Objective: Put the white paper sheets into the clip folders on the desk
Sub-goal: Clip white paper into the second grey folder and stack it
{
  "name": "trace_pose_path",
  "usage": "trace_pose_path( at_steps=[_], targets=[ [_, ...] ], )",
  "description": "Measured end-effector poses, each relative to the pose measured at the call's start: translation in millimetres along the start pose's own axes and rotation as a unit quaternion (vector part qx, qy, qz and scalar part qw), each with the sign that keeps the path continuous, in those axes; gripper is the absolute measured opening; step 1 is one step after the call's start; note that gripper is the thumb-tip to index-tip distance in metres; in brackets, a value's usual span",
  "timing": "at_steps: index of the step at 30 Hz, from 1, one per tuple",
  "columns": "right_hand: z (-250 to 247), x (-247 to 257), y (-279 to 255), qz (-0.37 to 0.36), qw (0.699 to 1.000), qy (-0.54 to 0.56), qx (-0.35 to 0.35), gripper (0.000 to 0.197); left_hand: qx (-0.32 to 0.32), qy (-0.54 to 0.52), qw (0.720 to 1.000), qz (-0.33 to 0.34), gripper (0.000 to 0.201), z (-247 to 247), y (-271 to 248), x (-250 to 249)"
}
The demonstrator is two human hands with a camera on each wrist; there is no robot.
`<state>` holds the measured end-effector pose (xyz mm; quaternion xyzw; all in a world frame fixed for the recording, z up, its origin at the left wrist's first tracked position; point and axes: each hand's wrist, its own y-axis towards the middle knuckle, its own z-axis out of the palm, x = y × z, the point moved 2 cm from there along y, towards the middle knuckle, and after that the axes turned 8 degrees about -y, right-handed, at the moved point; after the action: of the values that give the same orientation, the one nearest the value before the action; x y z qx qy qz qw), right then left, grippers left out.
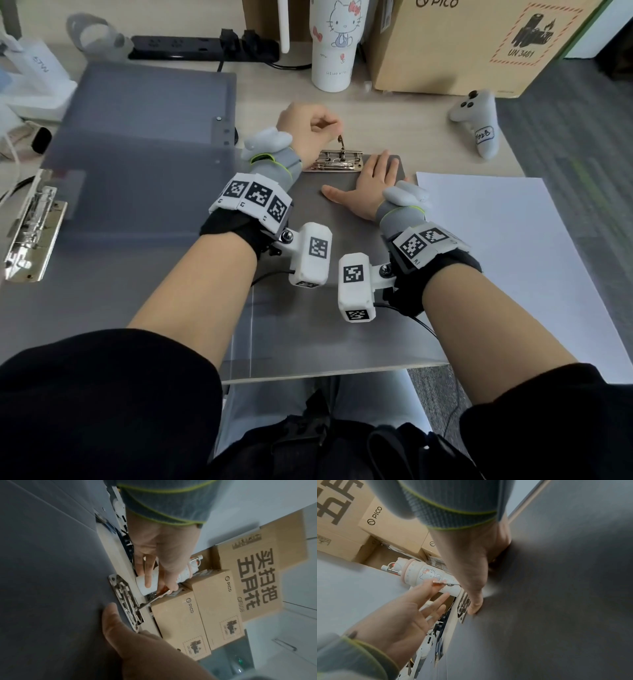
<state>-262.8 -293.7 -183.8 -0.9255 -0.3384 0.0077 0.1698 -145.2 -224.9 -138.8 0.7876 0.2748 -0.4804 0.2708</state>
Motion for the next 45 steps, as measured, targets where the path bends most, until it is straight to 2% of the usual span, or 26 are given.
trace_pose_path(
  at_steps=[4, 6, 8, 11, 13, 20, 23, 26, 27, 29, 33, 36, 40, 43, 45],
  targets=[
    [3, 1, 2, -0.004, 1.0, -0.005, -0.002, 0.115, 0.116, 0.045, 0.992, 0.007, 0.036, 12, -6, -9],
    [4, 0, 3, -0.006, 1.0, -0.005, -0.01, 0.114, 0.171, 0.127, 0.977, -0.004, 0.048, 19, -9, -8],
    [7, 0, 5, -0.01, 1.0, -0.001, -0.027, 0.113, 0.198, 0.224, 0.954, -0.023, 0.056, 28, -13, -9],
    [11, -1, 8, -0.016, 0.998, 0.016, -0.052, 0.113, 0.242, 0.289, 0.926, -0.013, 0.06, 36, -19, -12],
    [10, -2, 9, -0.02, 0.999, 0.021, -0.045, 0.111, 0.261, 0.314, 0.913, -0.018, 0.063, 40, -20, -11],
    [10, -6, 11, -0.027, 0.998, 0.029, -0.055, 0.108, 0.245, 0.318, 0.915, -0.038, 0.068, 43, -22, -15],
    [3, -8, 5, -0.036, 0.997, 0.035, -0.06, 0.098, 0.236, 0.312, 0.92, -0.038, 0.069, 45, -27, -18],
    [-8, -15, -3, -0.053, 0.996, 0.059, -0.037, 0.079, 0.213, 0.289, 0.933, -0.018, 0.065, 46, -30, -14],
    [-12, -18, -5, -0.064, 0.995, 0.067, -0.029, 0.066, 0.204, 0.281, 0.938, -0.011, 0.063, 46, -30, -13],
    [-20, -26, -9, -0.066, 0.99, 0.118, -0.034, 0.028, 0.186, 0.271, 0.945, -0.005, 0.058, 45, -32, -12],
    [-42, -45, -33, -0.046, 0.969, 0.225, -0.089, 0.044, 0.158, 0.252, 0.955, 0.004, 0.048, 48, -38, -25],
    [-52, -57, -59, -0.034, 0.947, 0.303, -0.099, 0.035, 0.145, 0.194, 0.97, 0.01, 0.043, 56, -48, -44],
    [-62, -80, -97, 0.006, 0.921, 0.362, -0.144, 0.016, 0.148, 0.133, 0.98, 0.024, 0.038, 70, -71, -68],
    [-61, -103, -119, 0.046, 0.899, 0.393, -0.189, 0.015, 0.171, 0.066, 0.983, 0.029, 0.033, 87, -93, -82],
    [-56, -123, -133, 0.064, 0.89, 0.404, -0.203, 0.016, 0.198, 0.076, 0.977, 0.037, 0.033, 108, -110, -90]
  ],
)
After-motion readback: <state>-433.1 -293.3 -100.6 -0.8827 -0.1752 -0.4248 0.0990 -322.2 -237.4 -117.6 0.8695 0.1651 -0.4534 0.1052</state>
